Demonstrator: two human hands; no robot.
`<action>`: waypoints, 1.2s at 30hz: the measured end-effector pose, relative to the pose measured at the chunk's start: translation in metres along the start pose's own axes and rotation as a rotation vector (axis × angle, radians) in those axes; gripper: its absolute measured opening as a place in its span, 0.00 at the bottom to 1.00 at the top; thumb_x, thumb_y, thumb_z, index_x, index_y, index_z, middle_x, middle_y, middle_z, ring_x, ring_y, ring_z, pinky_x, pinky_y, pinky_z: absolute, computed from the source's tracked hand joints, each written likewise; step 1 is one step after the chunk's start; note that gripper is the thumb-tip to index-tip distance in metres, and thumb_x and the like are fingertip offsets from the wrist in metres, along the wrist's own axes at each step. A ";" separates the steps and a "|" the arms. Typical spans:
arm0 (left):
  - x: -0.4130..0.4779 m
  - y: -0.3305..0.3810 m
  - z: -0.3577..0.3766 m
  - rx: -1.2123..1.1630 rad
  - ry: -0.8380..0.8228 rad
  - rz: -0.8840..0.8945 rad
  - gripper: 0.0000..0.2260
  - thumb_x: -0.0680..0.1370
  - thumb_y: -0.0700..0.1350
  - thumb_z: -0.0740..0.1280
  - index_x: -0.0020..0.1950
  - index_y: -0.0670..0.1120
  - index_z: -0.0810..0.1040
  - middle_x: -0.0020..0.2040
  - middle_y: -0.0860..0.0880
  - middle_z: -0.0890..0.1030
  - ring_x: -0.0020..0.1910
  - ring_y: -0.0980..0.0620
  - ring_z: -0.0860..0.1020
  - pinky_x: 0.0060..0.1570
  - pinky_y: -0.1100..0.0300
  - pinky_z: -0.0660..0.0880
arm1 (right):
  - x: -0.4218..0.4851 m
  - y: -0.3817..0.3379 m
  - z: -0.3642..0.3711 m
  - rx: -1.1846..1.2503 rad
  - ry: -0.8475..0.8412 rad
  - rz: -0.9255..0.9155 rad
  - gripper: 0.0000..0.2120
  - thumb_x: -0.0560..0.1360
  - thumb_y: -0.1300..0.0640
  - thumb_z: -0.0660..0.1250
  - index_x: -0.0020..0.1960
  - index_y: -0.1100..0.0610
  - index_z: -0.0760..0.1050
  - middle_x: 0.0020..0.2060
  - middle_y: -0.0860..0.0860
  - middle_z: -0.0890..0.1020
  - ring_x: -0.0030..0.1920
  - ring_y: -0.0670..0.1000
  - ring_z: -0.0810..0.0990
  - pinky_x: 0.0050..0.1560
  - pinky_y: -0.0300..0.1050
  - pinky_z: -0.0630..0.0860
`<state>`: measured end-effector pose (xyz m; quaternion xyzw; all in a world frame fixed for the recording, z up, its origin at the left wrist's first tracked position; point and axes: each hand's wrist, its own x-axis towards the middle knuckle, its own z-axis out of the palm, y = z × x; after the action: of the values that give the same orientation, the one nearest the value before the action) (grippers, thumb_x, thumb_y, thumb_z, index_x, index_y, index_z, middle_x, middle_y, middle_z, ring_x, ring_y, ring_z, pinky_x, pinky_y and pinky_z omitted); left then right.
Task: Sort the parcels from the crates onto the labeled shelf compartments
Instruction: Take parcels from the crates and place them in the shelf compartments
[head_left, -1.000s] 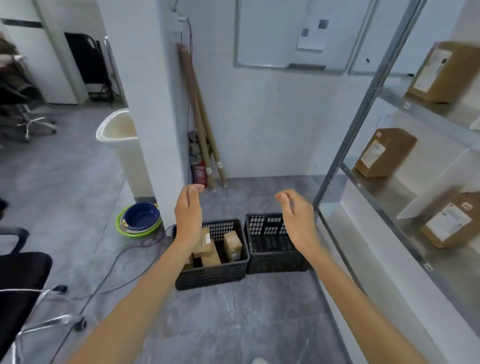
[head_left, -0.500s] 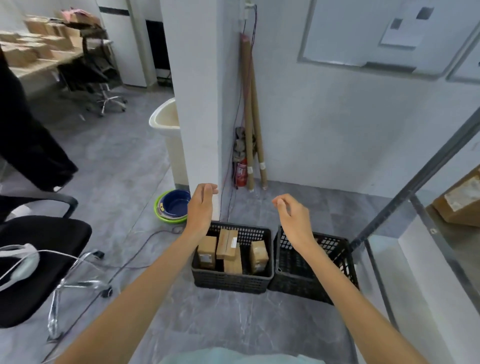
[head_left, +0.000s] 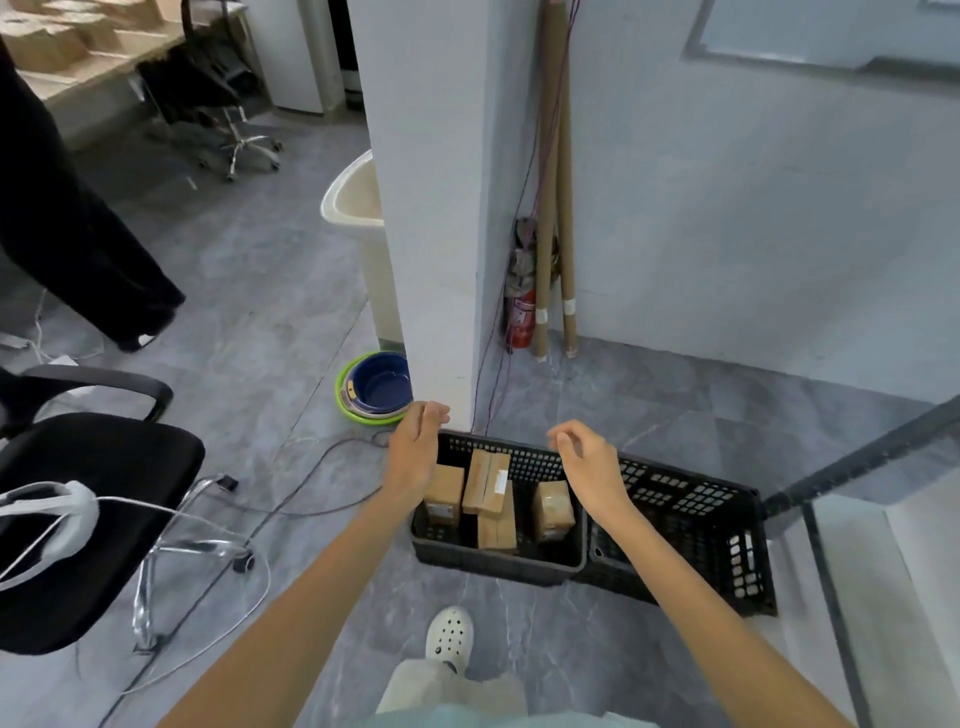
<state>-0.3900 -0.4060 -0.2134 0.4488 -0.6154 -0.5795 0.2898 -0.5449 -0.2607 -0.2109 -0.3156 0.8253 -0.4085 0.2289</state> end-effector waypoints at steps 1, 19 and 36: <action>0.010 -0.001 0.002 -0.006 -0.014 -0.016 0.11 0.82 0.45 0.56 0.45 0.51 0.75 0.44 0.50 0.79 0.49 0.50 0.77 0.58 0.48 0.72 | 0.011 0.002 0.006 -0.007 -0.006 0.026 0.09 0.80 0.59 0.58 0.50 0.55 0.77 0.44 0.49 0.82 0.48 0.48 0.79 0.49 0.37 0.73; 0.156 -0.166 0.067 0.158 -0.258 -0.392 0.11 0.81 0.41 0.59 0.43 0.50 0.77 0.41 0.50 0.78 0.47 0.48 0.77 0.47 0.60 0.74 | 0.153 0.119 0.118 0.045 -0.088 0.443 0.10 0.80 0.62 0.56 0.54 0.60 0.76 0.44 0.51 0.79 0.45 0.48 0.75 0.39 0.30 0.67; 0.271 -0.561 0.198 0.243 -0.403 -0.372 0.21 0.76 0.30 0.62 0.66 0.46 0.69 0.60 0.45 0.74 0.62 0.53 0.74 0.61 0.58 0.73 | 0.284 0.464 0.356 -0.028 -0.361 0.802 0.19 0.79 0.58 0.61 0.69 0.58 0.68 0.62 0.58 0.77 0.61 0.58 0.76 0.60 0.49 0.73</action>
<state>-0.5584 -0.5154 -0.8353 0.4611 -0.6328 -0.6220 -0.0053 -0.6717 -0.4335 -0.8245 -0.0395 0.8349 -0.2142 0.5055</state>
